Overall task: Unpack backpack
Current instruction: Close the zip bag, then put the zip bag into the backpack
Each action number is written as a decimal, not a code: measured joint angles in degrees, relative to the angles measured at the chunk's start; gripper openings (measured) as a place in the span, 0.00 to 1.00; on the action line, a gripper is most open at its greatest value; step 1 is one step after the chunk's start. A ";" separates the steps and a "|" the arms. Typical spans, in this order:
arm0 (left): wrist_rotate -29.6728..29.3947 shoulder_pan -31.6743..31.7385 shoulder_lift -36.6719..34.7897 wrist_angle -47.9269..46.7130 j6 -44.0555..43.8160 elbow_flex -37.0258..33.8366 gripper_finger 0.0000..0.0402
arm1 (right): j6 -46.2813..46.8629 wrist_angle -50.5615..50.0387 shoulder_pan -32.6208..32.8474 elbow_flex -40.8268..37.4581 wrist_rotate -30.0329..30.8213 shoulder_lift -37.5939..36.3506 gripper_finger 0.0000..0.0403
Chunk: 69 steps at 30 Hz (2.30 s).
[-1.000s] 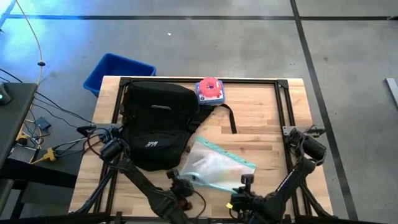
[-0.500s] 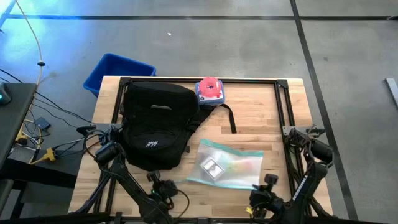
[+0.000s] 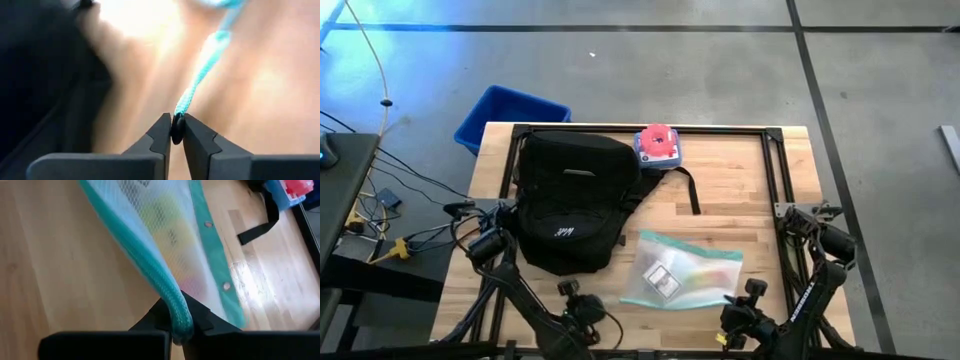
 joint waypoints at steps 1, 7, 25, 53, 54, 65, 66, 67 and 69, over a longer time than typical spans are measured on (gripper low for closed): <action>-0.02 0.10 -0.12 2.34 2.35 0.11 0.10 | -0.36 0.36 -0.21 0.00 -0.53 0.19 0.01; 6.86 1.67 -0.71 4.77 17.77 5.41 0.28 | -3.04 0.50 -1.43 0.00 -7.25 0.73 0.18; 12.69 11.68 -3.21 -17.31 38.03 17.45 0.34 | -19.95 27.77 1.85 0.02 5.99 0.30 0.80; 15.32 37.83 -6.13 -17.30 60.77 30.07 0.36 | -21.03 29.02 0.44 0.00 15.27 5.18 0.80; 19.40 37.79 -6.74 -17.32 58.60 28.88 0.37 | -20.86 29.04 0.44 0.00 14.57 5.57 0.80; 31.77 31.39 -8.14 -17.28 30.92 15.93 0.45 | -21.16 29.87 0.46 -0.02 11.57 6.64 0.80; 30.51 30.90 -8.11 -16.73 30.69 14.86 0.45 | -21.61 29.87 0.42 -0.02 11.72 6.64 0.80; 28.59 30.41 -8.12 -15.74 30.70 13.65 0.45 | -21.93 29.90 0.37 -0.02 12.21 6.64 0.80; 23.10 29.49 -8.13 -12.22 30.61 11.59 0.45 | -22.90 30.02 0.30 -0.02 13.20 6.64 0.80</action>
